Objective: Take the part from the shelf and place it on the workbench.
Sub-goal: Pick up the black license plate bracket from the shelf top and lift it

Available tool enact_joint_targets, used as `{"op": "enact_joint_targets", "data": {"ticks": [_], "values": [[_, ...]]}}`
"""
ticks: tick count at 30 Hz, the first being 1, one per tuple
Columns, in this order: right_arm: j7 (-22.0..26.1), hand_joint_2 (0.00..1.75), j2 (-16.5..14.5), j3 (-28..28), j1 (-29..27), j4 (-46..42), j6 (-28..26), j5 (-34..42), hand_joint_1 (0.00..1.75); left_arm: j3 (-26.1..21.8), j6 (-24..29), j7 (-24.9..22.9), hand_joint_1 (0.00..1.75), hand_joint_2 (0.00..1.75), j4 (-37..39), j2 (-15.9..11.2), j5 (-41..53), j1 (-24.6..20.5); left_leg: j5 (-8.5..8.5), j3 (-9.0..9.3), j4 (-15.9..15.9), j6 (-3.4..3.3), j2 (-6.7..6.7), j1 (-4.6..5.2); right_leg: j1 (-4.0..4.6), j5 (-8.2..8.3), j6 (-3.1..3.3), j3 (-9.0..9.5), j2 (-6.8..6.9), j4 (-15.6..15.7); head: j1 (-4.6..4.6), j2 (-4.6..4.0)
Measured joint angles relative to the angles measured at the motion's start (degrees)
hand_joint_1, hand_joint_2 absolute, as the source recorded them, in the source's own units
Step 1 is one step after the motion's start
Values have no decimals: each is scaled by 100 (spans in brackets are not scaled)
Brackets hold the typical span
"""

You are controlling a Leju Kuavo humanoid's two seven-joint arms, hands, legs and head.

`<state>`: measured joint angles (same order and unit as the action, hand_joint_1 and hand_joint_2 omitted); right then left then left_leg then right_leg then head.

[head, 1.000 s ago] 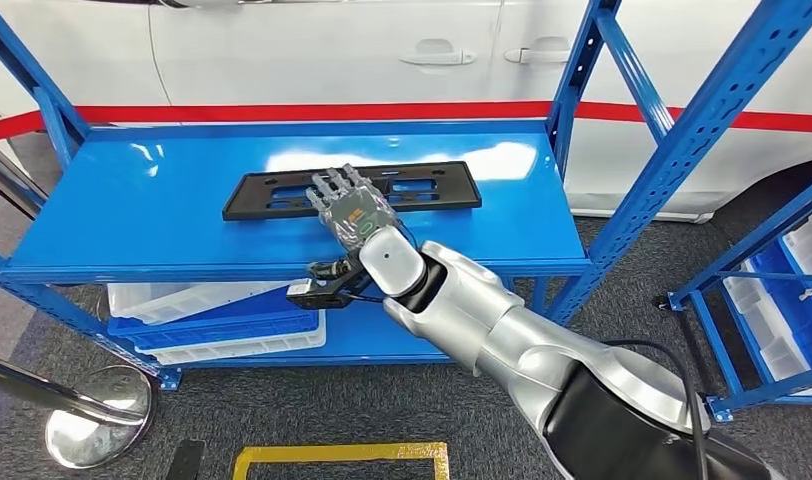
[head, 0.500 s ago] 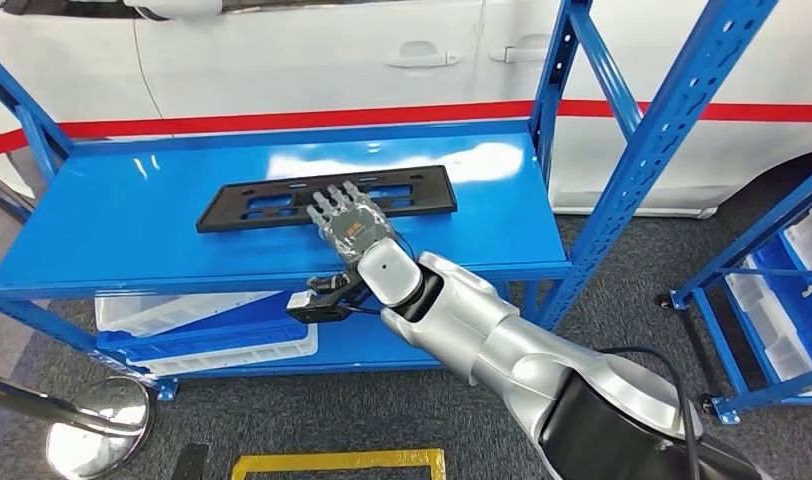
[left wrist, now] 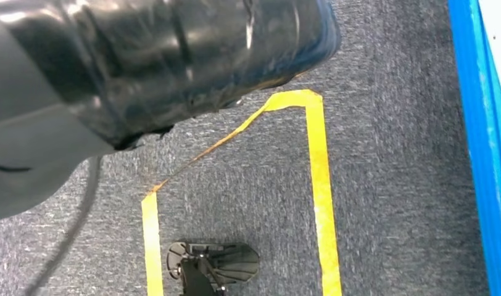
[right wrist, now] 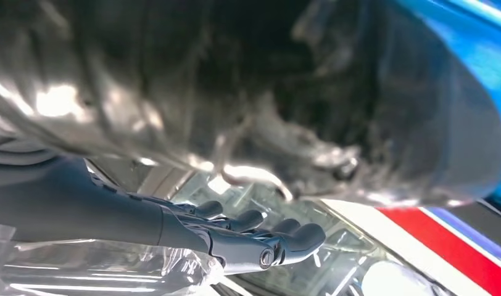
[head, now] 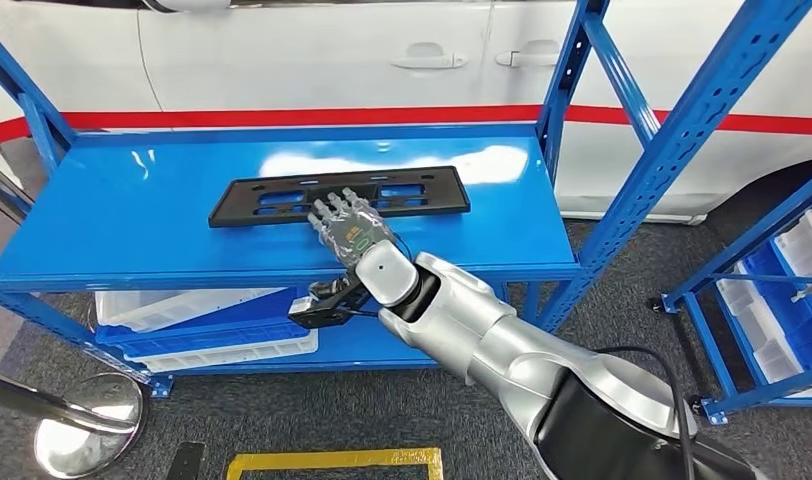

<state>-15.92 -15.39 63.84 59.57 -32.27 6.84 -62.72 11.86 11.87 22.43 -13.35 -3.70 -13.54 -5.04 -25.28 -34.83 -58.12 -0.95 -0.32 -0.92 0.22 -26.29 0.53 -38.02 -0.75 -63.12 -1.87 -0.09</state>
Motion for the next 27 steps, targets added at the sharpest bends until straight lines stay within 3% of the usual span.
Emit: {"op": "enact_joint_targets", "data": {"ticks": [3, 4, 5, 6, 8, 10, 13, 15, 18, 19, 20, 21, 23, 24, 25, 27], "values": [[13, 0, -1, 0, -17, 16, 49, 0, 0, 4, -5, 1, 0, 0, 0, 1, 0, -4, 2, 13, 11, -48, 7, 5, -22, -462, -42, -470, 11, -997, 15, 0], [16, 0, 0, 0, -34, 25, 54, 0, 0, 5, -9, 1, 0, 0, 0, 1, -1, 0, -1, 14, 9, -53, 7, 7, -26, -500, -44, -577, 12, -1206, 15, 0], [19, 0, 0, 0, -47, 34, 52, 0, 0, 5, -13, 1, 0, 0, 0, 1, -1, 2, -6, 16, 4, -53, 4, 8, -27, -433, -39, -589, 12, -1214, 16, 0], [22, 0, -2, 0, -52, 40, 44, 0, 0, 5, -17, 3, 0, 0, 0, 1, -1, 4, -13, 20, -4, -49, 0, 9, -26, -277, -25, -492, 12, -1004, 16, 0], [30, 0, -14, 0, -41, 44, 0, 3, 0, 5, -27, 10, 0, 0, 0, 7, -1, 3, -39, 25, -30, -24, -8, 18, -10, 63, 27, -118, 13, -254, 16, 0], [37, 0, -40, 0, -24, 44, -61, 5, 0, 7, -35, 20, 0, 0, 0, 14, -1, 2, -63, 16, -54, 23, -9, 34, 11, 181, 72, 125, 11, 227, 11, 0], [40, 0, -71, 0, -16, 44, -107, 6, 0, 8, -37, 27, 0, 0, 0, 19, 1, 1, -73, 21, -41, 105, -5, 27, 11, 184, 126, 174, 3, 329, 11, 0], [40, 0, -95, 0, -3, 44, -117, 6, 0, 10, -37, 28, 0, 0, 0, 28, 1, 0, -204, -53, -229, 167, 0, 17, -23, 202, 174, 224, 7, 392, -8, 0], [41, 0, -131, 0, 3, 45, -138, 6, 0, 11, -37, 28, 0, 0, 0, 37, 1, 3, -622, -539, -1190, 247, 3, -4, -37, 199, 220, 253, 11, 416, -33, 0], [41, 0, -134, 0, -8, 49, -143, 6, 0, 13, -38, 28, 0, 0, 0, 38, 1, 10, -672, -692, -1444, 266, 3, -12, -36, 194, 223, 254, 10, 413, -33, 0], [41, 0, -135, 0, -17, 53, -146, 6, 0, 14, -38, 28, 0, 0, 0, 40, 1, 17, -614, -758, -1506, 280, 4, -20, -37, 187, 222, 255, 9, 409, -33, 0], [40, 0, -136, 0, -22, 57, -150, 5, 0, 15, -38, 28, 0, 0, 0, 42, 1, 21, -455, -713, -1343, 289, 5, -30, -39, 178, 215, 260, 6, 403, -33, 0], [42, 0, -138, 0, -18, 62, -161, 2, 0, 16, -38, 28, 0, 0, 0, 43, 1, 18, -63, -396, -621, 300, 7, -48, -41, 145, 183, 277, -1, 383, -32, 0], [42, 0, -139, 0, -9, 62, -168, 1, 0, 19, -37, 28, 0, 0, 0, 43, 1, 12, 48, -244, -298, 284, 2, -40, -35, 128, 160, 278, -5, 370, -34, 0], [44, 0, -139, 0, -1, 62, -173, -1, 0, 23, -37, 28, 0, 0, 0, 44, 1, 9, 87, -149, -102, 254, -4, -28, -27, 118, 134, 276, -8, 365, -32, 0], [48, 0, -139, 0, 9, 62, -180, -1, 0, 34, -37, 27, 0, 0, 0, 46, 0, 11, 58, -109, -20, 169, -14, 2, -16, 110, 83, 277, -13, 374, -34, 0]]}}
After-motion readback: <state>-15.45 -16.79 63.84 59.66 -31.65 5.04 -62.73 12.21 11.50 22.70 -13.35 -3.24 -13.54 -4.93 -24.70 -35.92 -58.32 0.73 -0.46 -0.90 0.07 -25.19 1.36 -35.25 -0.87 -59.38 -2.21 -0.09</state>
